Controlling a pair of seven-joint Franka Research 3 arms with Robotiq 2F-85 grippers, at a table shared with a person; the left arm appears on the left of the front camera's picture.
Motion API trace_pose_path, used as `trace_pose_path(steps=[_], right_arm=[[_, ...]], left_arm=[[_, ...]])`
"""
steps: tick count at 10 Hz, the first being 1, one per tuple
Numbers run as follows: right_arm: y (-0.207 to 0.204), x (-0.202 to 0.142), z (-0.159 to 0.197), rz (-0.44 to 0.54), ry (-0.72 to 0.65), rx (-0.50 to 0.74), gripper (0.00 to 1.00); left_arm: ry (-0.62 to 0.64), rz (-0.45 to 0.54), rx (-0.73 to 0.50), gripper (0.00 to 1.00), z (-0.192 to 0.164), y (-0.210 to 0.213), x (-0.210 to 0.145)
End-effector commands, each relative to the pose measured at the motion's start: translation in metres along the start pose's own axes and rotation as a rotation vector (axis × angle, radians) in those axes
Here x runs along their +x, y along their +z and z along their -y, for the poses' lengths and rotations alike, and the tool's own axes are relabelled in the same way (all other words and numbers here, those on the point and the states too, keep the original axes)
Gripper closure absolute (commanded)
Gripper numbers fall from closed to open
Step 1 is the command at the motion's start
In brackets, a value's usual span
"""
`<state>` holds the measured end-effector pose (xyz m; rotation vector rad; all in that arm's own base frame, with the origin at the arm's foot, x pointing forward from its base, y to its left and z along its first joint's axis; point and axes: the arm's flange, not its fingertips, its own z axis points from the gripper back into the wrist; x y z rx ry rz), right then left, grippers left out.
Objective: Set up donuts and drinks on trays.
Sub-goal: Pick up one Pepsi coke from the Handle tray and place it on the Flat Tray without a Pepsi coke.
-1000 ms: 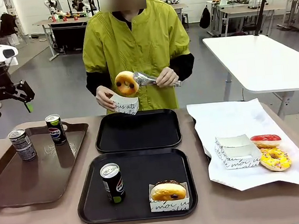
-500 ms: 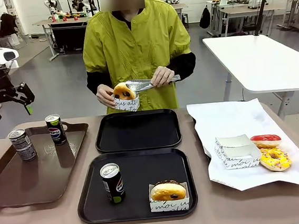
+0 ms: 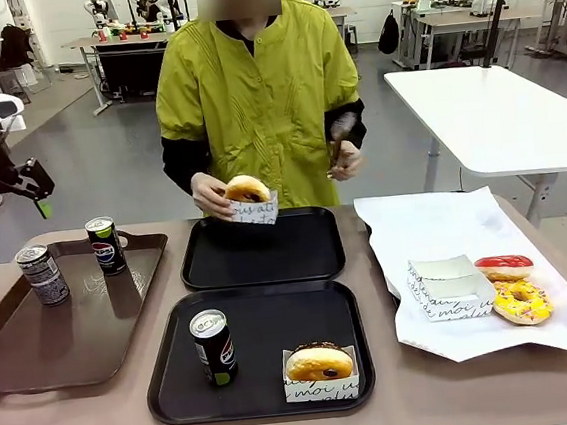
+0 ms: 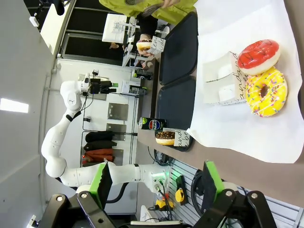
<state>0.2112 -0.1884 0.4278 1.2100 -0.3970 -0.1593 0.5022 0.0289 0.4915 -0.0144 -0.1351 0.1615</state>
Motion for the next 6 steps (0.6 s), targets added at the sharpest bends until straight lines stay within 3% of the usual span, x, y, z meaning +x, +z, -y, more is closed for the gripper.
trace_pose_path(steps=[1,6], right_arm=[[0.000,0.002,0.000,0.004,0.014,0.021,0.00],[0.000,0.002,0.000,0.004,0.014,0.021,0.00]], left_arm=[[-0.069,0.007,0.003,0.00,-0.013,-0.013,0.016],[-0.201,-0.043,-0.013,0.00,-0.011,-0.048,0.001]])
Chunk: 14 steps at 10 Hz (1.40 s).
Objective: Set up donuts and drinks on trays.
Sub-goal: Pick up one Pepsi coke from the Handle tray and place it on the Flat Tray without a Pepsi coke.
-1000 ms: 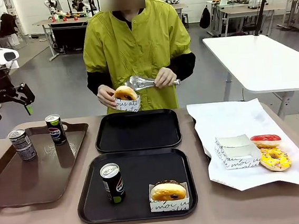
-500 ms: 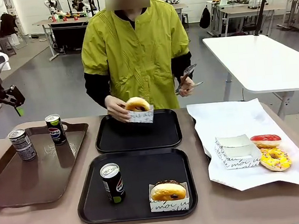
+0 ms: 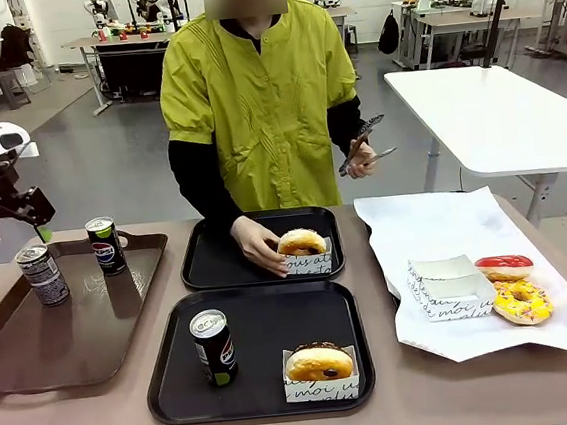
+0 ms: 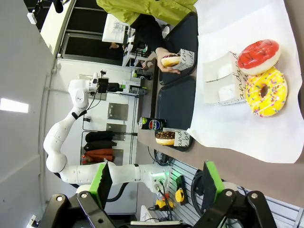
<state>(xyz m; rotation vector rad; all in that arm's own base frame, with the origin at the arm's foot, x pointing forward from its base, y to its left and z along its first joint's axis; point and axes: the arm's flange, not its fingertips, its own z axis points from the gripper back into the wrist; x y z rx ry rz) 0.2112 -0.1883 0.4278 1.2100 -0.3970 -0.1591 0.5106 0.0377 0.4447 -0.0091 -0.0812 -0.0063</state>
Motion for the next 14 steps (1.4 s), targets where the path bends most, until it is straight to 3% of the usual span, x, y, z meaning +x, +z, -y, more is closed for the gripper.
trace_pose_path(steps=[1,14], right_arm=[[0.000,0.002,0.000,0.004,0.014,0.021,0.00],[0.000,0.002,0.000,0.004,0.014,0.021,0.00]], left_arm=[[-0.045,0.010,-0.007,0.00,-0.002,-0.003,-0.002],[-0.058,-0.030,0.013,0.00,-0.007,-0.061,0.000]])
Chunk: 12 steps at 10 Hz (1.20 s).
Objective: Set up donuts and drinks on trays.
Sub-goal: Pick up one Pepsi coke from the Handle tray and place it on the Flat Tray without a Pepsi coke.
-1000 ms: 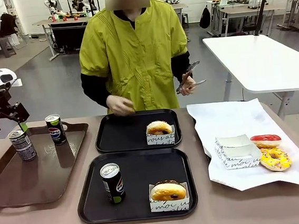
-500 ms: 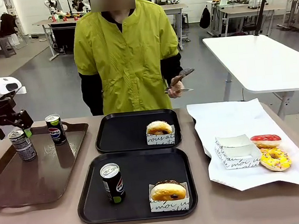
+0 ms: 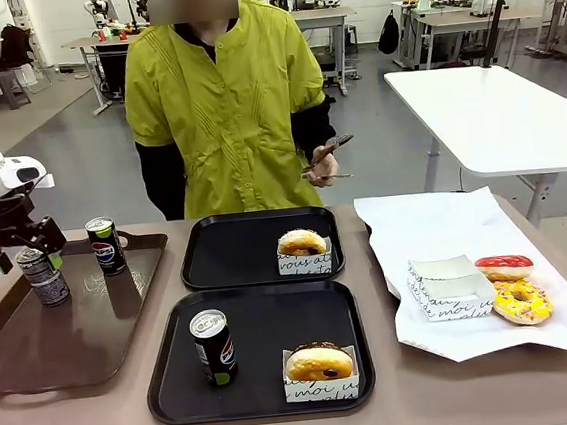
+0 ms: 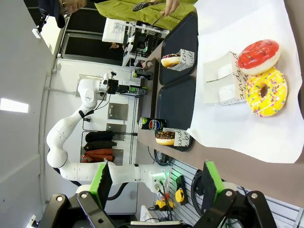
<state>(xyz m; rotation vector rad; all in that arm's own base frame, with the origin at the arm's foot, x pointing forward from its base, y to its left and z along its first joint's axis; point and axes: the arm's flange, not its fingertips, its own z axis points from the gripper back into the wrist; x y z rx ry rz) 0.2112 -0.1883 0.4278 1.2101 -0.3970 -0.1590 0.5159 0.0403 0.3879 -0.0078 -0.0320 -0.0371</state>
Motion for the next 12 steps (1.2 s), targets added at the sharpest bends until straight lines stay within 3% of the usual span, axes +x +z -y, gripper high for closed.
trace_pose_path(steps=[1,2,3,5,6,8,12], right_arm=[[0.000,0.002,0.000,0.004,0.014,0.021,0.00],[0.000,0.002,0.000,0.004,0.014,0.021,0.00],[0.000,0.002,0.000,0.004,0.014,0.021,0.00],[0.000,0.002,0.000,0.004,0.014,0.021,0.00],[0.000,0.002,0.000,0.004,0.014,0.021,0.00],[0.000,0.002,0.000,0.004,0.014,0.021,0.00],[0.000,0.002,0.000,0.004,0.014,0.021,0.00]], left_arm=[[-0.032,0.026,0.007,0.54,-0.003,-0.004,0.000],[-0.031,0.034,0.004,0.56,-0.003,-0.004,0.000],[-0.027,0.042,0.000,1.00,-0.003,-0.004,-0.002],[-0.032,0.046,0.000,1.00,-0.003,-0.004,0.000],[-0.036,0.041,0.003,0.82,-0.003,-0.004,0.001],[-0.041,0.038,0.006,1.00,-0.003,-0.002,-0.003],[-0.021,-0.016,-0.029,0.98,0.009,0.032,-0.014]])
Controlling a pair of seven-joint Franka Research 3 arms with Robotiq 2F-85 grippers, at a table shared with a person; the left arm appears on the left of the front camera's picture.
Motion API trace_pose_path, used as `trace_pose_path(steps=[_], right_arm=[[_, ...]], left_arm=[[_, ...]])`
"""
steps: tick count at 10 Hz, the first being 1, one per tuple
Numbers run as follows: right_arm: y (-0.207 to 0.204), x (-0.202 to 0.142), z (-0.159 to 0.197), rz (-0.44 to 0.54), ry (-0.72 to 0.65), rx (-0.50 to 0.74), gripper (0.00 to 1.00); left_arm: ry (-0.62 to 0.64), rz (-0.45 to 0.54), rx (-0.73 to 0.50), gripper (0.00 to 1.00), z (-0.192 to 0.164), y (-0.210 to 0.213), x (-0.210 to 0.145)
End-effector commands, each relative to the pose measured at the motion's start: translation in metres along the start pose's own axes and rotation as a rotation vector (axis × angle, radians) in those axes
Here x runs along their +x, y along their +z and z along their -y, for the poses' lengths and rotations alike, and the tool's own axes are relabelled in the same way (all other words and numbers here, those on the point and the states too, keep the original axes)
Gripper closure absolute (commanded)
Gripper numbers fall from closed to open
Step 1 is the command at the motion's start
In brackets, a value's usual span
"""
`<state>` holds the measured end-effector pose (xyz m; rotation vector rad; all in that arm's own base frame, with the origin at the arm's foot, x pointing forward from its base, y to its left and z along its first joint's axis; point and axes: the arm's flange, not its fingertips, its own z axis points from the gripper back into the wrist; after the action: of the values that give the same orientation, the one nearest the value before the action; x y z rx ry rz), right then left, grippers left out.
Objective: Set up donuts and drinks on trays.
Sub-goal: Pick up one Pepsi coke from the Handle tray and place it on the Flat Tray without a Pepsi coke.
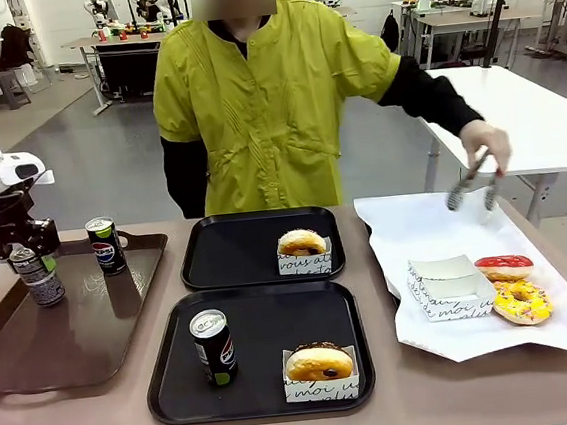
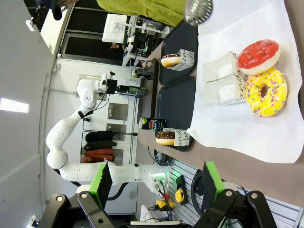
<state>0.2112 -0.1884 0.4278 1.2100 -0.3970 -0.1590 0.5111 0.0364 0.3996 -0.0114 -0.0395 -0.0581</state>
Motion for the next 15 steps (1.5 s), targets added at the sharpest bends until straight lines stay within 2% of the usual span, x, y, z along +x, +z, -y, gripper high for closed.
trace_pose_path(steps=[1,4,6,9,10,13,14,15], right_arm=[[0.000,0.002,0.000,0.004,0.014,0.021,0.00],[0.000,0.002,0.000,0.004,0.014,0.021,0.00],[0.000,0.002,0.000,0.004,0.014,0.021,0.00],[0.000,0.002,0.000,0.004,0.014,0.021,0.00],[0.000,0.002,0.000,0.004,0.014,0.021,0.00],[0.000,0.002,0.000,0.004,0.014,0.021,0.00],[0.000,0.002,0.000,0.004,0.014,0.021,0.00],[0.000,0.002,0.000,0.004,0.014,0.021,0.00]], left_arm=[[0.002,-0.053,-0.031,0.98,0.013,0.043,-0.021],[-0.022,-0.125,-0.035,0.98,0.046,0.117,-0.066],[-0.029,-0.110,-0.049,0.98,0.061,0.150,-0.089],[0.037,-0.011,-0.043,0.98,0.056,0.161,-0.098],[-0.040,-0.092,-0.044,0.98,0.063,0.165,-0.102],[-0.040,-0.092,-0.044,0.98,0.063,0.165,-0.102],[-0.021,-0.083,-0.043,0.41,0.063,0.162,-0.101],[-0.045,-0.067,-0.028,0.41,0.086,0.157,-0.097]])
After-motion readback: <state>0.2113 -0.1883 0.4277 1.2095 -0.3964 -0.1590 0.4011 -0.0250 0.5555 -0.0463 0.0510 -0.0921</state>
